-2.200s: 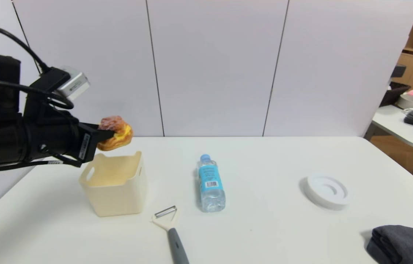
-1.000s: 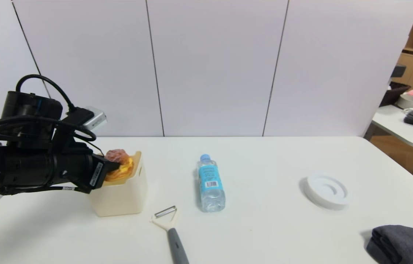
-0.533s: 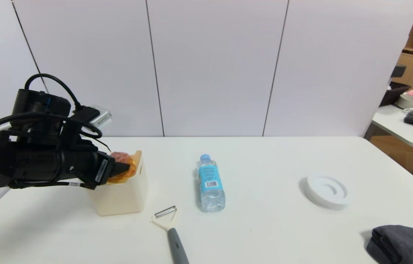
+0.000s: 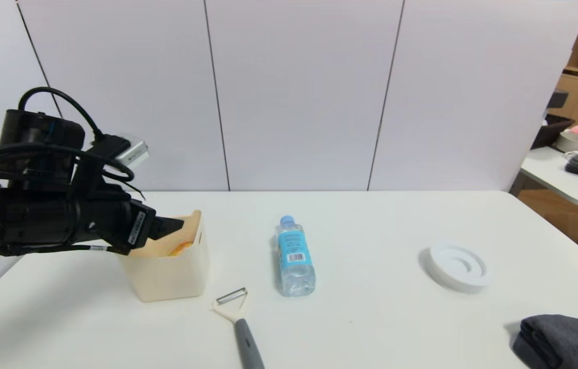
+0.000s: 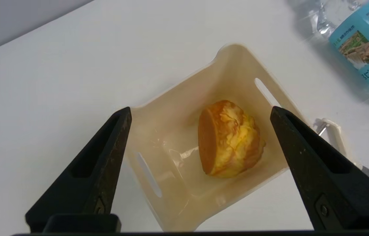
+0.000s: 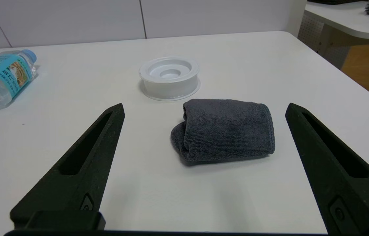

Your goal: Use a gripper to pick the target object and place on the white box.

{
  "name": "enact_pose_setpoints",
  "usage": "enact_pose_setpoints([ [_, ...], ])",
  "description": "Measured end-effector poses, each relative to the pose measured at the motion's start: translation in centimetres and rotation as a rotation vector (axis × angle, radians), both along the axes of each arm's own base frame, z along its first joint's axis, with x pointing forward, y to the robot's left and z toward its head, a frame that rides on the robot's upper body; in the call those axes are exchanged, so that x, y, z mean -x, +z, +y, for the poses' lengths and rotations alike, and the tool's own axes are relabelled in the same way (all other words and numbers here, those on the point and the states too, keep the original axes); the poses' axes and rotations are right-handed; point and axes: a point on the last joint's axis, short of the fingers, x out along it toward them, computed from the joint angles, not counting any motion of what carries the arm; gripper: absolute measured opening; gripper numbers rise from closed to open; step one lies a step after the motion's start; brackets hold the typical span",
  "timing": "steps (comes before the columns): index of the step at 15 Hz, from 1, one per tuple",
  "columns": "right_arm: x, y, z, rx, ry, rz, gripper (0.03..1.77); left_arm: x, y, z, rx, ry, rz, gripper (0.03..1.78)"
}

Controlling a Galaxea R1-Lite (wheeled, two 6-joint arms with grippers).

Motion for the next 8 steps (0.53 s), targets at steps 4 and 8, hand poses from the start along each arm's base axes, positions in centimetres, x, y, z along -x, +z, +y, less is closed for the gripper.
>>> enact_pose_setpoints([
  [4, 0.0, 0.0, 0.0, 0.0, -0.001, 0.0, 1.7, 2.3, 2.5, 0.6, 0.038, 0.01, -0.098, 1.61],
  [8, 0.0, 0.0, 0.0, 0.0, 0.0, 0.0, 1.7, 7.0, 4.8, 1.8, 0.073, 0.011, -0.233, 1.65],
])
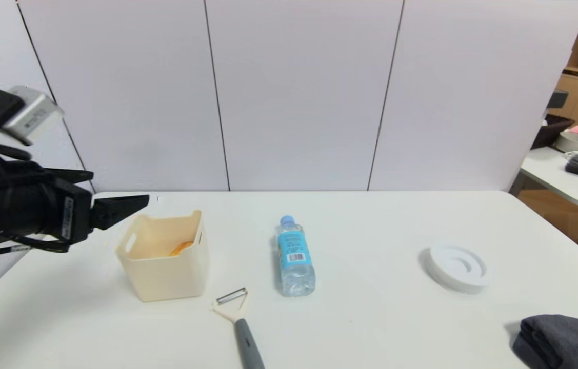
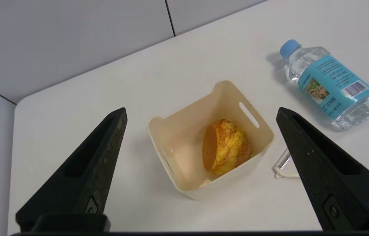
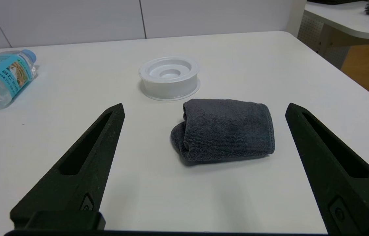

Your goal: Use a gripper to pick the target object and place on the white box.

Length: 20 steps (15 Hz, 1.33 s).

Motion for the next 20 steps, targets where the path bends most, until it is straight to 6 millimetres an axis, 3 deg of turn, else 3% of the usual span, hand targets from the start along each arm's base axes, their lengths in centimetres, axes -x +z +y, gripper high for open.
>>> enact_pose_setpoints([
  [5, 0.0, 0.0, 0.0, -0.001, 0.0, 0.0, 1.7, 8.4, 0.7, 2.2, 0.039, 0.01, -0.212, 1.67],
  [10, 0.0, 0.0, 0.0, -0.001, 0.0, 0.0, 1.7, 15.1, -0.9, 4.0, 0.045, 0.127, -0.425, 1.68],
  [16, 0.0, 0.0, 0.0, -0.001, 0.0, 0.0, 1.7, 19.1, -5.9, 4.1, 0.032, 0.186, -0.498, 1.69],
  [20, 0.0, 0.0, 0.0, -0.001, 0.0, 0.0, 1.7, 20.0, -11.5, 4.2, 0.03, 0.19, -0.449, 1.69],
])
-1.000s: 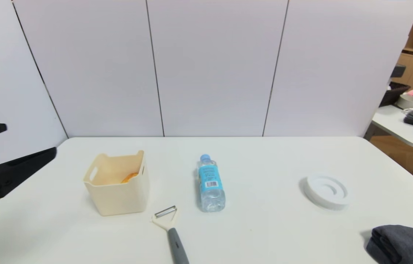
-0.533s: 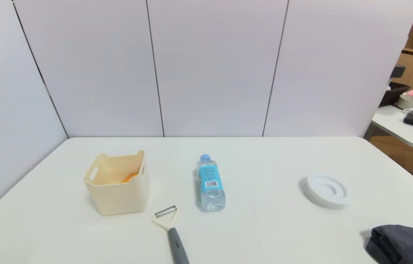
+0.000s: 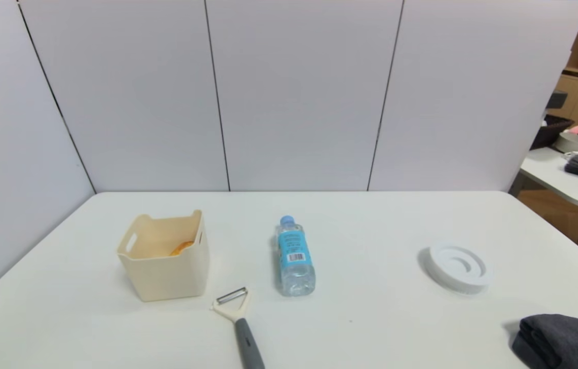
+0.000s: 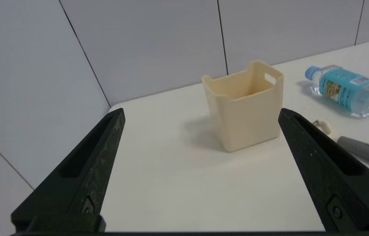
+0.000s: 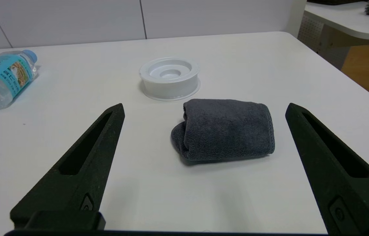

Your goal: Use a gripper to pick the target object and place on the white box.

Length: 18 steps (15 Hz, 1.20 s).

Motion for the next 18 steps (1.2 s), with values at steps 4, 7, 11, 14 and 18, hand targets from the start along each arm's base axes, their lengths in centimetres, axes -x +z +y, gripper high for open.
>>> enact_pose_setpoints([
  [4, 0.0, 0.0, 0.0, 0.0, 0.0, 0.0, 1.7, -0.3, -5.3, 0.0, 0.009, 0.008, 0.07, 1.69],
  [7, 0.0, 0.0, 0.0, 0.001, 0.0, 0.0, 1.7, -0.5, -6.9, 0.1, 0.021, 0.053, 0.114, 1.69],
  [11, 0.0, 0.0, 0.0, 0.001, 0.0, 0.0, 1.7, -0.6, -7.4, 0.1, 0.053, 0.057, 0.136, 1.69],
  [14, 0.0, 0.0, 0.0, 0.001, 0.0, 0.0, 1.7, -0.6, -7.4, 0.1, 0.088, 0.058, 0.14, 1.69],
  [18, 0.0, 0.0, 0.0, 0.001, 0.0, 0.0, 1.7, -0.6, -7.4, 0.2, 0.187, 0.078, 0.144, 1.69],
])
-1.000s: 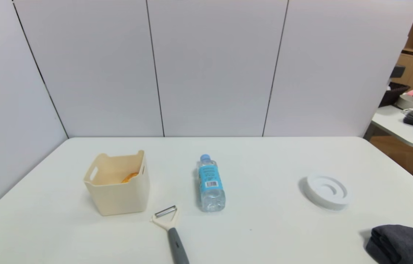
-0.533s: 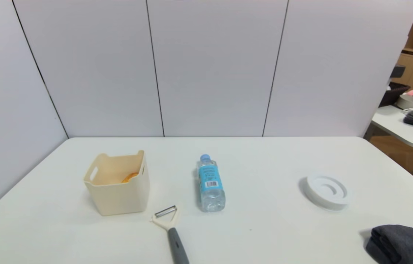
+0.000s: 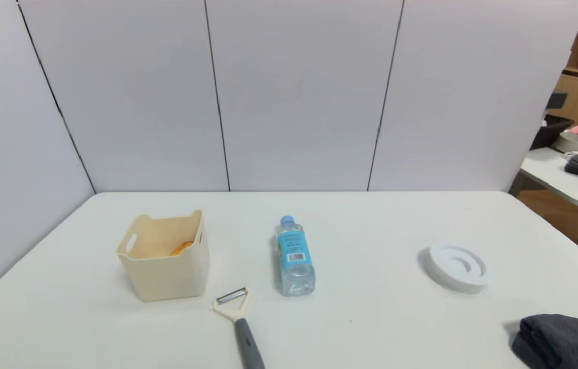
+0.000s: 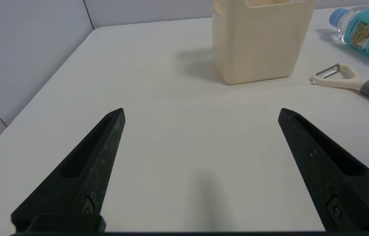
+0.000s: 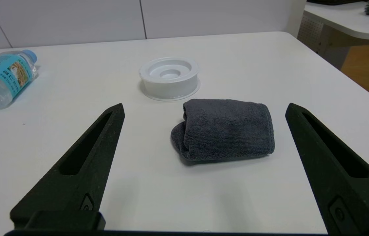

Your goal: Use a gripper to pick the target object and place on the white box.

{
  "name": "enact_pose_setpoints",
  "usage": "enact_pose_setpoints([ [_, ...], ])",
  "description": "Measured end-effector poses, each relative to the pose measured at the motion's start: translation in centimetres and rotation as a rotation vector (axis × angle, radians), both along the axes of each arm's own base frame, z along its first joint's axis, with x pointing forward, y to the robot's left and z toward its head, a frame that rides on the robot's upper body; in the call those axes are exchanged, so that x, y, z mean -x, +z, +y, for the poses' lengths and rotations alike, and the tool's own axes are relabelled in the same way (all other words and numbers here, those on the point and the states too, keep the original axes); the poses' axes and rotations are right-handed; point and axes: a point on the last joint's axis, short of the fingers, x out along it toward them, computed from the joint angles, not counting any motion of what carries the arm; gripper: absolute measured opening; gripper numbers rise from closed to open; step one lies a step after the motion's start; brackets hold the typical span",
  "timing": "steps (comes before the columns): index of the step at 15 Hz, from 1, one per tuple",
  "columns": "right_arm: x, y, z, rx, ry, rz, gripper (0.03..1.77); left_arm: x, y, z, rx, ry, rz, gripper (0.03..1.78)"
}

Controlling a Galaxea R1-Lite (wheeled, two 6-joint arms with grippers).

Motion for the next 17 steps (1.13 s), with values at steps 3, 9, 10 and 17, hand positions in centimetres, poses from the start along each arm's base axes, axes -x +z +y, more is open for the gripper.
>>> enact_pose_setpoints([
  [3, 0.0, 0.0, 0.0, 0.0, 0.0, 0.0, 1.7, 0.0, 0.04, 0.09, 0.064, 0.039, -0.005, 1.69],
  [9, 0.0, -0.01, 0.01, 0.009, 0.006, 0.001, 1.7, 0.0, 0.04, 0.09, 0.065, 0.04, -0.005, 1.69],
  [10, 0.0, 0.0, 0.01, 0.012, 0.006, 0.001, 1.7, 0.0, 0.04, 0.09, 0.065, 0.04, -0.005, 1.69],
  [17, 0.0, 0.0, 0.0, 0.0, 0.0, 0.0, 1.7, 0.0, 0.04, 0.09, 0.065, 0.04, -0.005, 1.69],
])
